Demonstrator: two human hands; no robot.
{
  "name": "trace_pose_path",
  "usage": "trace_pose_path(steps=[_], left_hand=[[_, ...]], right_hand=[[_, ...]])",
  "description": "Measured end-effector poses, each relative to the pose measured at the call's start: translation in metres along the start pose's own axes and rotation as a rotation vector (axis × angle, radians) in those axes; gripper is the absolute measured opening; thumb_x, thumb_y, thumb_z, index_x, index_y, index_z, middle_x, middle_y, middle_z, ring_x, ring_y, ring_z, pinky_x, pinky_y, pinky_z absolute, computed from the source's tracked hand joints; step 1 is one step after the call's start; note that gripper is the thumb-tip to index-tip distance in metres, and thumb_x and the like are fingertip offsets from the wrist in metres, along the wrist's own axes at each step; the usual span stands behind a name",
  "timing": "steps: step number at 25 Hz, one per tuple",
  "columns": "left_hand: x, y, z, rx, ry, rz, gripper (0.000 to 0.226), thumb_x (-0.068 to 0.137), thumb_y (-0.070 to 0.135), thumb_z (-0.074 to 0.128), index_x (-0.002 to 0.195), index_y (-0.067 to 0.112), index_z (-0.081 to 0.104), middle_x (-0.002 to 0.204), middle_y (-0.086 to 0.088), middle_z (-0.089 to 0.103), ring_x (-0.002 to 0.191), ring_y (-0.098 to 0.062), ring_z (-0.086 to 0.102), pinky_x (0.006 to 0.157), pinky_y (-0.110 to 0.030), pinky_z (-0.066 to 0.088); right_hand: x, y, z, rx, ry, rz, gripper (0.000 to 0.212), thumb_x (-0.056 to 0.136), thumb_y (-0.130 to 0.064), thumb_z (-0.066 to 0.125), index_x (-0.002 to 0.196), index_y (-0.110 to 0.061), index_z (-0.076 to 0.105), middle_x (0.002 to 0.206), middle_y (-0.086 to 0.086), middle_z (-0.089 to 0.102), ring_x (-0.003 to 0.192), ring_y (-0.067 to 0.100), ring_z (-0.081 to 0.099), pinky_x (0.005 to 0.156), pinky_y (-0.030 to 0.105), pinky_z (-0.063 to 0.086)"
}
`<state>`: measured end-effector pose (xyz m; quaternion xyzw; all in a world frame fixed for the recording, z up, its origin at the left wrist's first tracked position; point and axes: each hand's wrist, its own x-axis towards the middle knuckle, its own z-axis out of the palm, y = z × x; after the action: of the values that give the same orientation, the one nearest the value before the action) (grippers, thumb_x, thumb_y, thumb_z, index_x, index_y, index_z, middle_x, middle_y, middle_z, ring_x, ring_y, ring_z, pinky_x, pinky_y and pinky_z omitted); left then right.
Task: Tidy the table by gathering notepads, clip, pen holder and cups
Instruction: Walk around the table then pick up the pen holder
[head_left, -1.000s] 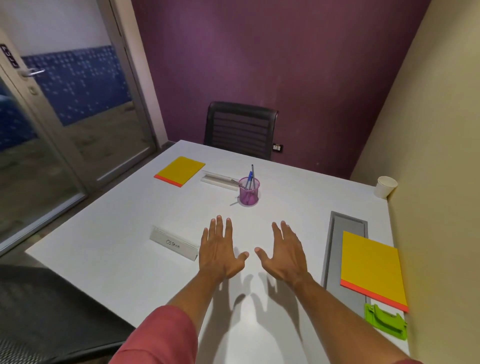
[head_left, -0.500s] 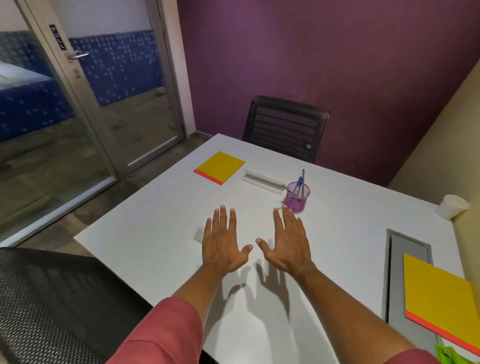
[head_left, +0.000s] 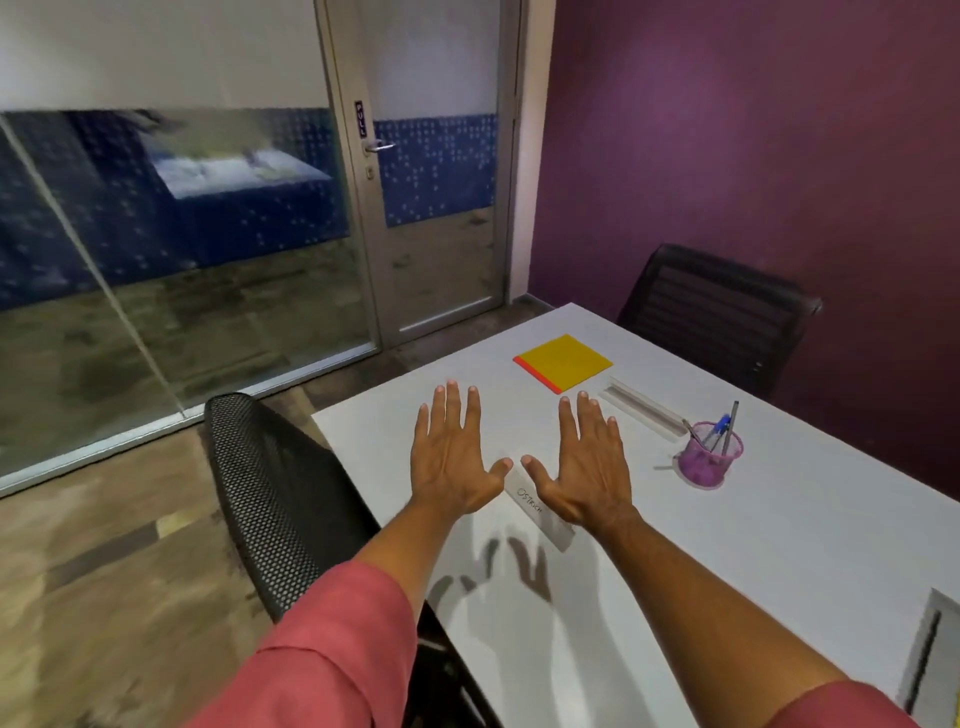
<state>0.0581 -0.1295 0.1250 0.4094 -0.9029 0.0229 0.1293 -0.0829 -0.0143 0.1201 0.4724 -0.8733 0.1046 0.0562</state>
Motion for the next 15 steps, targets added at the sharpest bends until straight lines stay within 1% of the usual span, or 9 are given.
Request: trace_pose_path(steps=[2,4,7,9,11,13,15], left_hand=[[-0.008,-0.012,-0.02,0.004,0.051,-0.054,0.103,0.081,0.078,0.037,0.156,0.021,-0.008,0.164,-0.011,-0.014,0.151,-0.032,-0.013,0.116,-0.046,-0.013],[-0.017,-0.03,-0.04,0.035,0.093,-0.092,0.103,0.081,0.076,0.037,0.156,0.019,-0.004,0.164,-0.013,-0.009,0.151,-0.033,-0.009,0.12,-0.048,-0.006],[-0.034,-0.059,-0.069,0.09,0.156,-0.156,0.102,0.082,0.074,0.039,0.155,0.016,-0.001,0.164,-0.016,-0.004,0.152,-0.033,-0.005,0.122,-0.05,0.003],[-0.049,-0.08,-0.086,0.114,0.181,-0.198,0.102,0.082,0.073,0.04,0.156,0.015,-0.001,0.164,-0.017,-0.004,0.152,-0.033,-0.006,0.122,-0.049,0.002],[-0.063,-0.102,-0.099,0.131,0.196,-0.249,0.103,0.083,0.073,0.041,0.156,0.016,-0.003,0.164,-0.016,-0.007,0.152,-0.032,-0.008,0.122,-0.048,0.0],[-0.077,-0.127,-0.111,0.138,0.212,-0.297,0.104,0.083,0.073,0.042,0.156,0.016,-0.003,0.164,-0.016,-0.008,0.152,-0.031,-0.009,0.123,-0.048,0.001],[-0.091,-0.155,-0.122,0.15,0.234,-0.34,0.104,0.082,0.072,0.043,0.156,0.015,-0.003,0.164,-0.016,-0.007,0.152,-0.031,-0.007,0.124,-0.049,0.002]], right_hand=[[0.001,-0.016,-0.009,0.022,0.032,-0.056,0.097,0.085,-0.077,0.024,0.156,-0.019,-0.006,0.165,0.011,-0.009,0.152,0.029,-0.008,0.122,0.047,-0.005],[0.001,-0.036,-0.018,0.046,0.052,-0.106,0.096,0.086,-0.075,0.026,0.156,-0.018,-0.004,0.165,0.011,-0.006,0.153,0.029,-0.006,0.123,0.048,-0.002],[0.0,-0.072,-0.03,0.072,0.084,-0.185,0.096,0.085,-0.076,0.026,0.156,-0.019,-0.003,0.165,0.011,-0.005,0.153,0.03,-0.005,0.123,0.049,0.001],[0.0,-0.1,-0.036,0.072,0.088,-0.233,0.096,0.084,-0.077,0.023,0.156,-0.02,-0.003,0.165,0.011,-0.006,0.152,0.03,-0.006,0.123,0.05,0.001],[0.0,-0.13,-0.042,0.095,0.101,-0.281,0.096,0.084,-0.078,0.024,0.157,-0.021,-0.002,0.165,0.01,-0.007,0.152,0.03,-0.006,0.123,0.05,-0.002],[-0.002,-0.161,-0.047,0.132,0.125,-0.347,0.096,0.085,-0.077,0.026,0.157,-0.019,0.001,0.165,0.011,-0.004,0.153,0.03,-0.004,0.12,0.047,-0.004],[-0.005,-0.194,-0.051,0.155,0.155,-0.423,0.096,0.086,-0.075,0.028,0.157,-0.016,0.005,0.165,0.013,0.001,0.153,0.031,0.0,0.121,0.047,-0.002]])
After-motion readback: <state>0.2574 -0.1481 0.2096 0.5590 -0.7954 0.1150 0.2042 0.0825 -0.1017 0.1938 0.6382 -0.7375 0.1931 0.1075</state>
